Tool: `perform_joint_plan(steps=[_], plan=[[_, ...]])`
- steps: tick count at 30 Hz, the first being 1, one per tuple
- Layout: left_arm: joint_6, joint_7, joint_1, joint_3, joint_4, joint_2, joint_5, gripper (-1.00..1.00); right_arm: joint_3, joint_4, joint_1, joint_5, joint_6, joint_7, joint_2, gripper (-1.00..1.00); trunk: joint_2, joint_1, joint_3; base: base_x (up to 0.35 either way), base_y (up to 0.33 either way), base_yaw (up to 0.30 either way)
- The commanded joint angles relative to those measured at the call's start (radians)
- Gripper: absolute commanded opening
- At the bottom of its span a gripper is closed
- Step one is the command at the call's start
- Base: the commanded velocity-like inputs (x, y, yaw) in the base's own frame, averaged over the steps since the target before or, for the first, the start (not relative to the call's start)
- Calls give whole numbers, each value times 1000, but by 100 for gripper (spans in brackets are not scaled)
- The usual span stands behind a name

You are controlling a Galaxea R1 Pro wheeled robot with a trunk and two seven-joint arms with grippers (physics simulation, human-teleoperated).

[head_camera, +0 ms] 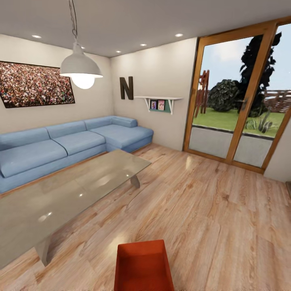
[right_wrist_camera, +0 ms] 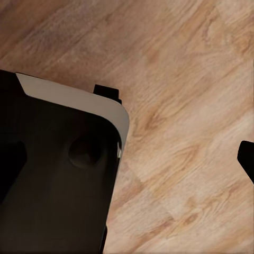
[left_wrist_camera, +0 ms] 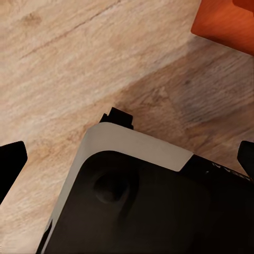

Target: Move the two storage containers from the living room to the garage. In the garage, place one container on the floor and stack the other container on top of it (either order is fine).

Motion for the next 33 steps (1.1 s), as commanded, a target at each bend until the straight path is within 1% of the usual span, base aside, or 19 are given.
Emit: perform_joint_plan(steps=[1,33], plan=[[-2,2,-1,-3,0,0,5,100,8,2,-1,-4,-4,-2,0,100,-1,0,-3,0,0,0],[-2,2,-1,-3,0,0,5,100,8,2,-1,-4,-4,-1,0,100,-1,0,-54,0,0,0]])
